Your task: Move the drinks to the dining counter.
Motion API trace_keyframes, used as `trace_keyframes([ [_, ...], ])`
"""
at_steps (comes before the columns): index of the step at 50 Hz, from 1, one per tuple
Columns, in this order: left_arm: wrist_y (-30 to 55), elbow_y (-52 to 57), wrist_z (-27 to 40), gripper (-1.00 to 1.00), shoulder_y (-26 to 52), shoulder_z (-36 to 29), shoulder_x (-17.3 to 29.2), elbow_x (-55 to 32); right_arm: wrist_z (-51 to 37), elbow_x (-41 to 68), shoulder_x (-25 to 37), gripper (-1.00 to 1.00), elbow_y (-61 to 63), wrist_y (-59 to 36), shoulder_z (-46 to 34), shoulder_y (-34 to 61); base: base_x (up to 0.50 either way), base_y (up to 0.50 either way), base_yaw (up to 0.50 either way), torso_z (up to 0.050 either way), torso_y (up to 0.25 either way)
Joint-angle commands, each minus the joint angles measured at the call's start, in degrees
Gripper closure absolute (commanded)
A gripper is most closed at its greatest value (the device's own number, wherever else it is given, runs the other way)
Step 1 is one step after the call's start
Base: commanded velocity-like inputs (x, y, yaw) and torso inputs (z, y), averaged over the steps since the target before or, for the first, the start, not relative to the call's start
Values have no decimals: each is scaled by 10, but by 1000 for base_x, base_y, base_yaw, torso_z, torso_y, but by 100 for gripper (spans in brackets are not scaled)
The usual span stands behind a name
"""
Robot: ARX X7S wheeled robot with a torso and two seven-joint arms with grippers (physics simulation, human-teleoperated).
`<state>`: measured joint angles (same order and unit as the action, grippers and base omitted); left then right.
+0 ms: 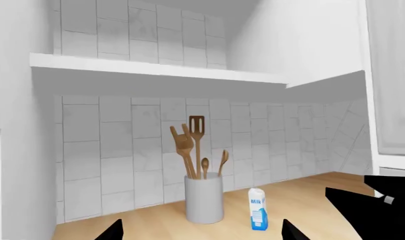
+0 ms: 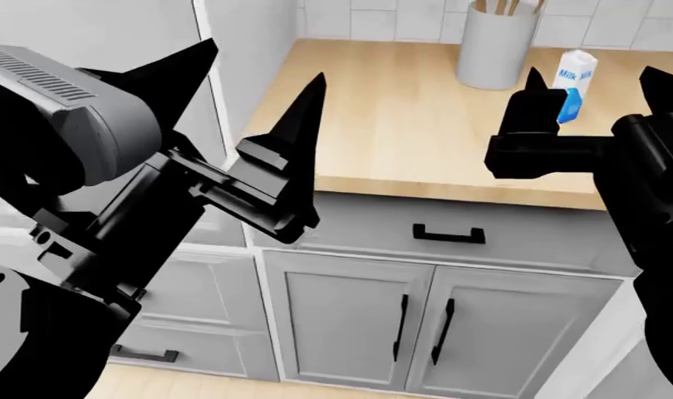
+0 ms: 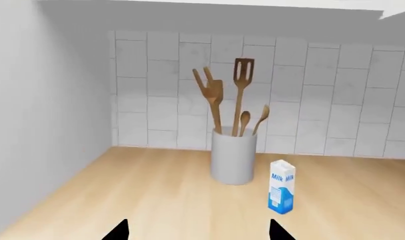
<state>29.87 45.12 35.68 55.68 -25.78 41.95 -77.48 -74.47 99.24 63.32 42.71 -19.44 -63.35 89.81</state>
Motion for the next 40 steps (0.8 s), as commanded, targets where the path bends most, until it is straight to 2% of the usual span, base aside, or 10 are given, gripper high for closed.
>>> trace_keyframes([
  [1, 1, -1, 1, -100, 3, -2, -1, 1, -6, 1, -2, -100, -1, -6, 0, 3, 520, -155, 0, 0, 0],
  [3, 2, 0, 1, -100, 3, -2, 0, 0, -20, 5, -4, -100, -7, -20, -4, 9, 509, -50, 0, 0, 0],
  [13, -1, 1, 0, -100, -1, -2, 0, 2, -20, 6, -4, -100, -5, -17, -3, 6, 22, 2, 0, 0, 1],
  [27, -3, 4, -1, -100, -7, -2, 3, 4, -25, 1, -1, -100, -3, -16, -1, 3, 451, 50, 0, 0, 1],
  [35, -5, 87, 67, -100, 33, 16, 20, -66, -26, -1, -1, -100, -4, -18, -1, 2, 0, 0, 0, 0, 1],
  [40, -17, 143, 124, -100, 71, 37, 52, -130, -29, 15, -5, -100, -11, -15, 0, 3, 0, 0, 0, 0, 0],
])
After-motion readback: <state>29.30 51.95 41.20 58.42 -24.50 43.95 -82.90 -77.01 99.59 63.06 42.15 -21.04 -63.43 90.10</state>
